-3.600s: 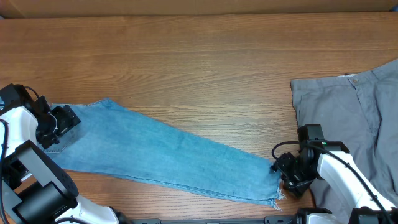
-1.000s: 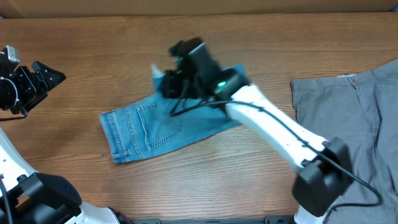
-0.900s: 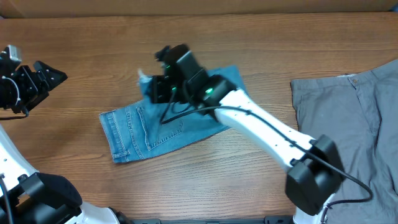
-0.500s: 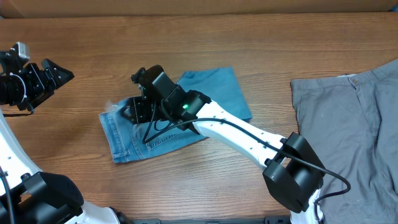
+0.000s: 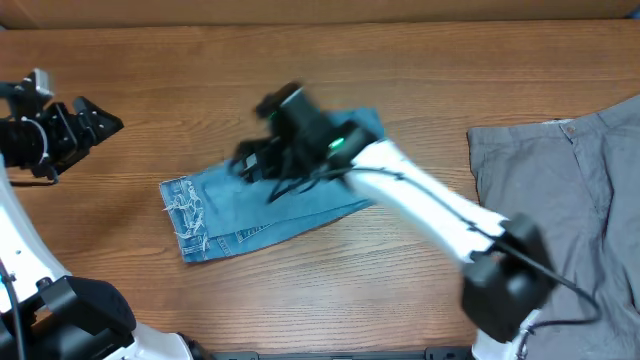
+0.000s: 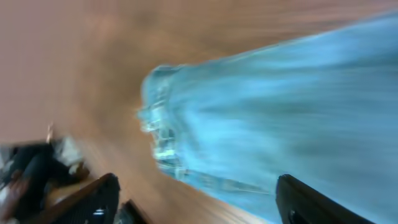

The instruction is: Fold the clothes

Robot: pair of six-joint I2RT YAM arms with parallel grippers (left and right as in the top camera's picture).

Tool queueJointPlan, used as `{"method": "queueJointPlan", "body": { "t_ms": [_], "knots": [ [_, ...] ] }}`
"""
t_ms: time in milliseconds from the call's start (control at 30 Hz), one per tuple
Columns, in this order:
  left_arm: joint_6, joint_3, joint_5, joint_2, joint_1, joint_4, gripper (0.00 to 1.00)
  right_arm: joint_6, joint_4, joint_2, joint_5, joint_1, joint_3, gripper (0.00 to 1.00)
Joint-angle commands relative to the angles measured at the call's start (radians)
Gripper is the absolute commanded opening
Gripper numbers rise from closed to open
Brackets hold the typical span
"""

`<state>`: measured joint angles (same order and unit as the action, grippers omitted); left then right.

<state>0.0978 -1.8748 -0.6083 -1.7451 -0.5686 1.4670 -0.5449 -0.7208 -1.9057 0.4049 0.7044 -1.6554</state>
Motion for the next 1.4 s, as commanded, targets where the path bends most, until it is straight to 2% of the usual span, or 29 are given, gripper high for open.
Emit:
{"method": "queueJointPlan", "body": {
  "t_ms": [0,33,100,200,333,467,567,600,667,733,833,1000,1133,1367],
  "knots": [
    [0.039,-0.011,0.005,0.019,0.086,0.008,0.83,0.042,-0.079,0.099,-0.057,-0.125,-0.023,0.72],
    [0.039,-0.006,0.015,0.019,0.116,0.009,0.78,0.05,-0.115,0.099,-0.056,-0.162,-0.023,0.58],
    [0.037,0.006,0.058,0.017,0.187,0.011,0.68,0.063,-0.185,0.097,-0.057,-0.242,-0.019,0.45],
    [0.032,0.048,0.132,0.015,0.288,0.006,0.55,0.102,-0.247,0.096,-0.055,-0.347,-0.01,0.43],
    [-0.013,0.176,0.178,0.015,0.409,-0.053,0.45,0.171,-0.285,0.096,-0.045,-0.434,0.011,0.41],
    [-0.062,0.391,0.179,0.015,0.499,-0.208,0.34,0.233,-0.31,0.095,-0.045,-0.465,0.053,0.41],
    [-0.144,0.581,0.219,0.015,0.534,-0.373,0.31,0.239,-0.279,0.095,-0.049,-0.463,0.118,0.4],
    [-0.182,0.639,0.252,0.015,0.538,-0.426,0.31,0.239,-0.258,0.094,-0.05,-0.46,0.147,0.4],
    [-0.266,0.746,0.335,0.015,0.536,-0.519,0.4,0.238,-0.203,0.094,-0.059,-0.459,0.213,0.42],
    [-0.362,0.851,0.476,0.015,0.518,-0.596,0.46,0.236,-0.138,0.094,-0.066,-0.459,0.283,0.49],
    [-0.439,0.959,0.605,0.015,0.485,-0.669,0.51,0.24,-0.034,0.094,-0.069,-0.465,0.377,0.61],
    [-0.432,1.027,0.6,0.015,0.423,-0.695,0.51,0.243,0.118,0.094,-0.079,-0.465,0.475,0.75],
    [-0.407,1.021,0.57,0.016,0.415,-0.695,0.55,0.269,0.183,0.092,-0.104,-0.465,0.483,0.82],
    [-0.389,0.988,0.555,0.016,0.415,-0.683,0.58,0.288,0.224,0.052,-0.084,-0.462,0.483,0.83]
  ]
}}
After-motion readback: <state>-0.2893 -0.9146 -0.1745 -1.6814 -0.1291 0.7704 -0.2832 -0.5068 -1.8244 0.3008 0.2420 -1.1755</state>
